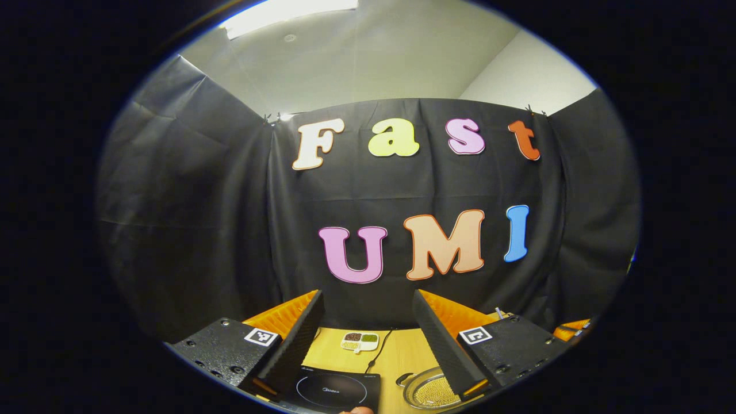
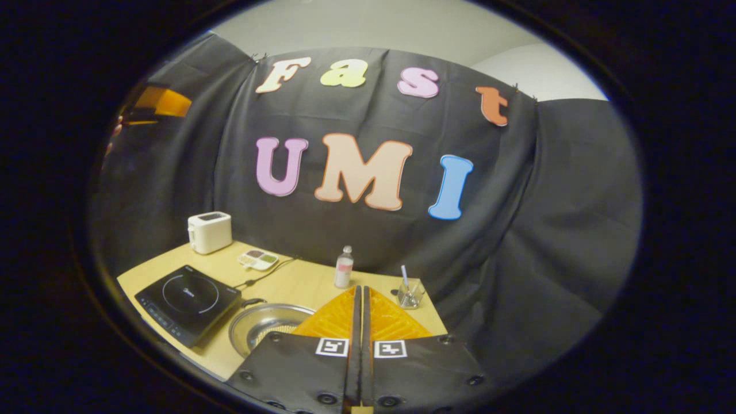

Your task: First push the handle of the pot to place it horizontally, then grasp the pot with both hands and set it on the induction cooktop.

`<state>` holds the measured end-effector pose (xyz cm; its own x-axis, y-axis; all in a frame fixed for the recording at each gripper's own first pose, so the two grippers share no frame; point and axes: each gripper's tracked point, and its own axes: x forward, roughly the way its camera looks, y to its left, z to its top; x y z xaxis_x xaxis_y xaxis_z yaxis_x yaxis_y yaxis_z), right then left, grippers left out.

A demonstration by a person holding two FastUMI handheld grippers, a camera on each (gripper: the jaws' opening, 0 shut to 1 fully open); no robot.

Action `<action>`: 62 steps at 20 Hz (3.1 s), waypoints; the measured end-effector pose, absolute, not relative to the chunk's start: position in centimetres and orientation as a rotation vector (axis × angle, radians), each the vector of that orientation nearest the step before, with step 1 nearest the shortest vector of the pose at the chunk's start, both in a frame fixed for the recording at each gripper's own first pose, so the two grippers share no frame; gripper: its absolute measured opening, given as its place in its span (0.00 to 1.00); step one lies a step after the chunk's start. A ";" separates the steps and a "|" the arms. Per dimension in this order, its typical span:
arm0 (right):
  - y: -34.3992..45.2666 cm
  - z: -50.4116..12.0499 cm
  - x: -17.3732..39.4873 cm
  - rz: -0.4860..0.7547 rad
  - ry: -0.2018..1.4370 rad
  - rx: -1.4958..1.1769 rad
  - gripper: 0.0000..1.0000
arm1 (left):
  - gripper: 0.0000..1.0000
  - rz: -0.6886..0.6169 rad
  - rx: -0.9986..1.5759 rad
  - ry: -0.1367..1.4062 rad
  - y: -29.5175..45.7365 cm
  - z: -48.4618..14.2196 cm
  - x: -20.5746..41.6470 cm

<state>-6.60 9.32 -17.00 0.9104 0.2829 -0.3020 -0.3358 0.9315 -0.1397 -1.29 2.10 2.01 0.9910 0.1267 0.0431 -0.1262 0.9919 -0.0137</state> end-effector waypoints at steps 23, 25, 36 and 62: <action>10.3 -42.8 -14.8 0.501 0.932 -0.292 0.03 | 0.99 0.252 -0.011 0.036 6.3 -0.9 -2.9; 10.4 -43.8 -14.8 0.511 0.962 -0.304 0.03 | 0.99 0.264 -0.012 0.042 6.6 -1.0 -3.1; 10.1 -44.8 -13.6 0.495 0.989 -0.328 0.03 | 0.99 0.329 -0.022 0.066 8.5 -2.0 -3.5; 6.9 -45.5 -7.1 0.431 0.998 -0.371 0.03 | 0.99 0.386 -0.021 0.132 9.9 -4.4 -3.1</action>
<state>-7.15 6.90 -45.46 0.4712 0.1764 -0.8642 -0.5077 0.8554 -0.1022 -3.05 9.95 -4.41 0.9180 0.3737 -0.1325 -0.3764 0.9264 0.0048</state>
